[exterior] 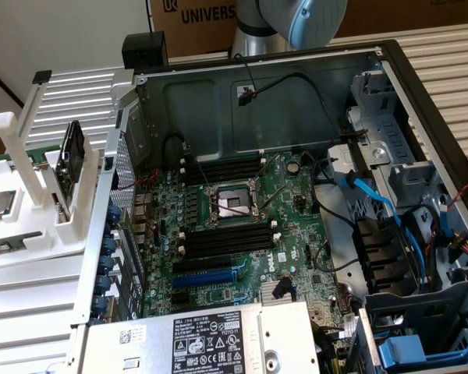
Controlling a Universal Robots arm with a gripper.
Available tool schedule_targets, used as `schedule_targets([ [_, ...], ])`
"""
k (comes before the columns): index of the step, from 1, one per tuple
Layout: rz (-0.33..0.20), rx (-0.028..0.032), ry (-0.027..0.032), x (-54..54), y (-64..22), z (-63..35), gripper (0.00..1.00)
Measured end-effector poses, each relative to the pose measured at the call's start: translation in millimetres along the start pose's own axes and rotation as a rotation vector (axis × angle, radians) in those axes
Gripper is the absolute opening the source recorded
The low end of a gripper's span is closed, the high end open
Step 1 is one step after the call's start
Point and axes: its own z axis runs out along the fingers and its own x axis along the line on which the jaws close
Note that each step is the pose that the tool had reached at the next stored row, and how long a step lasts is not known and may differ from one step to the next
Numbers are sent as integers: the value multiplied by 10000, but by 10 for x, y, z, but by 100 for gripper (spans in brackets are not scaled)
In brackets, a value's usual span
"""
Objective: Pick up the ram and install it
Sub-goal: 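Pick up the ram and move it above insertion slot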
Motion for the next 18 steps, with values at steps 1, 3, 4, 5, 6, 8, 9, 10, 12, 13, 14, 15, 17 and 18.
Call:
schedule_targets([
  [1,-21,-3,-3,7,7,18,10],
  [3,-63,-6,-9,24,18,53,10],
  [4,-79,-7,-13,33,23,71,10],
  [5,-92,-4,-17,43,24,90,10],
  [6,-107,-5,-20,53,25,107,10],
  [8,-132,-12,-24,103,26,175,10],
  [9,-136,-9,-27,112,26,194,10],
  [10,-135,-10,-27,118,25,229,10],
  [12,-137,-10,-26,123,13,303,10],
  [13,-137,-10,-26,126,11,339,10],
  [14,-137,-10,-26,130,10,376,10],
  [15,-137,-10,-26,133,8,412,10],
  [17,-137,-11,-26,141,6,485,10],
  [18,-139,-11,-29,149,6,520,10],
])
